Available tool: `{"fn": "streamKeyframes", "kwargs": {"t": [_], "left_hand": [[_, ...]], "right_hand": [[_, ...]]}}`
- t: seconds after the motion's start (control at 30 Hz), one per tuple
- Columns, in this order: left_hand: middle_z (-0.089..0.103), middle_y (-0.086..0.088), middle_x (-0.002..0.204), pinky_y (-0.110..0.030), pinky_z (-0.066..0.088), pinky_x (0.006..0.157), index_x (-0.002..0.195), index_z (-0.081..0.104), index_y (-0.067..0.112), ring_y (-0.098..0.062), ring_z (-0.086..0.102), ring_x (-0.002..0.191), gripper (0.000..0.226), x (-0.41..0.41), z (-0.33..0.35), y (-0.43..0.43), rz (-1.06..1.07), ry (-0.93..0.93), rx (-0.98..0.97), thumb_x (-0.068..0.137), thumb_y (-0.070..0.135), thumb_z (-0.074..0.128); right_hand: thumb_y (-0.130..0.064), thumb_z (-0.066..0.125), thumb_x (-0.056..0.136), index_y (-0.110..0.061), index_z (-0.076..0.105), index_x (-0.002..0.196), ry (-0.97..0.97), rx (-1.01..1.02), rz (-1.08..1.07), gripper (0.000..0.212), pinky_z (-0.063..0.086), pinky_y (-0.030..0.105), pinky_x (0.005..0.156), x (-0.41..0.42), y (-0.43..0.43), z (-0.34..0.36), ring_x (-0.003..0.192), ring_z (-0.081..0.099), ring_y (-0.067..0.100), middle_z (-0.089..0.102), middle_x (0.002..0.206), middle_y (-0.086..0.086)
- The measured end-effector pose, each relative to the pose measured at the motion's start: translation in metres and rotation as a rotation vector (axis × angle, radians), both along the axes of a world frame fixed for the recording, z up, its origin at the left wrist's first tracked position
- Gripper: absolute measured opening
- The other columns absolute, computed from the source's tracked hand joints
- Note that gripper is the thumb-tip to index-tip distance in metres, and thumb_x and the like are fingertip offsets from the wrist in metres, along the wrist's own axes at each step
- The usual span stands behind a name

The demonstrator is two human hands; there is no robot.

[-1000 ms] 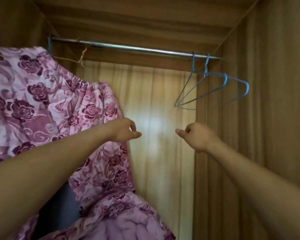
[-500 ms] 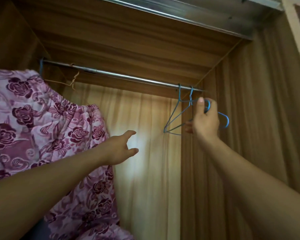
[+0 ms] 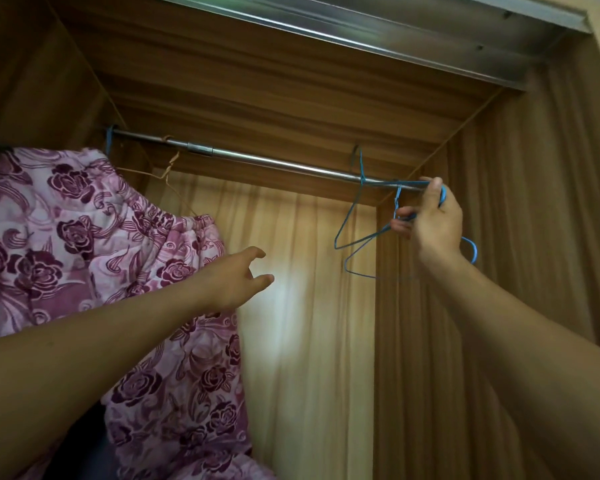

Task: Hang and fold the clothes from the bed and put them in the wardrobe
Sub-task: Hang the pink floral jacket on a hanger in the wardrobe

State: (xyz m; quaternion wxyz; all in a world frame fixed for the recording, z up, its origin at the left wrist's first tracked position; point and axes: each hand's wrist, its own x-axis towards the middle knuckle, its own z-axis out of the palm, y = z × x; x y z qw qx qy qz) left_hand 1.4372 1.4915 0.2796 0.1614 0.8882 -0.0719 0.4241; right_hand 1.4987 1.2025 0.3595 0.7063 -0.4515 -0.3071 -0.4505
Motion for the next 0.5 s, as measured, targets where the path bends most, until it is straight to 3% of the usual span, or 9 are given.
{"fn": "streamKeyframes", "kwargs": {"t": [0.1,0.2,0.27,0.37,0.43,0.5], "left_hand": [[0.066,0.007,0.094,-0.035,0.053,0.087,0.148,0.041,0.022,-0.013,0.066,0.088,0.057,0.002,-0.001,0.002,-0.018,-0.033,-0.042,0.099,0.049,0.054],[0.065,-0.001,0.113,-0.038,0.051,0.094,0.147,0.045,0.018,-0.02,0.064,0.102,0.058,0.006,-0.005,0.004,-0.026,-0.046,-0.097,0.099,0.049,0.054],[0.059,-0.01,0.133,-0.043,0.045,0.105,0.149,0.043,0.016,-0.026,0.057,0.12,0.064,0.008,-0.008,0.006,-0.014,-0.042,-0.122,0.098,0.053,0.054],[0.041,-0.009,0.155,-0.044,0.036,0.115,0.154,0.037,0.015,-0.025,0.043,0.14,0.079,0.01,-0.016,0.007,-0.036,0.081,-0.194,0.094,0.064,0.051],[0.058,-0.008,0.142,-0.038,0.047,0.102,0.143,0.05,0.014,-0.021,0.059,0.123,0.074,0.009,-0.028,0.009,-0.159,0.206,-0.363,0.092,0.067,0.052],[0.075,-0.01,0.108,-0.031,0.057,0.077,0.117,0.062,0.009,-0.019,0.072,0.088,0.053,0.007,-0.046,0.013,-0.35,0.282,-0.611,0.096,0.058,0.054]], "right_hand": [[-0.051,0.032,0.107,-0.033,0.059,0.103,-0.036,0.024,-0.001,0.033,0.059,0.038,0.058,-0.002,-0.002,-0.008,0.05,0.062,0.025,0.059,0.063,0.006],[-0.051,0.03,0.108,-0.017,0.059,0.105,-0.052,0.099,0.022,0.045,0.044,0.022,0.037,-0.001,-0.002,-0.021,0.035,0.054,0.017,0.055,0.048,-0.001],[-0.053,0.029,0.107,-0.01,0.059,0.106,-0.024,0.12,0.096,0.053,0.034,0.016,0.034,0.0,0.001,-0.032,0.028,0.045,0.015,0.052,0.042,-0.001],[-0.059,0.027,0.105,-0.018,0.063,0.092,0.068,-0.002,0.239,0.056,0.025,0.012,0.037,0.008,0.015,-0.058,0.026,0.035,0.015,0.049,0.041,0.001],[-0.062,0.029,0.104,-0.018,0.063,0.093,0.152,-0.118,0.369,0.057,0.023,0.012,0.038,0.021,0.029,-0.085,0.027,0.033,0.016,0.048,0.044,0.003],[-0.065,0.032,0.101,-0.016,0.064,0.096,0.257,-0.227,0.471,0.059,0.026,0.015,0.038,0.036,0.041,-0.116,0.03,0.036,0.017,0.052,0.049,0.006]]}}
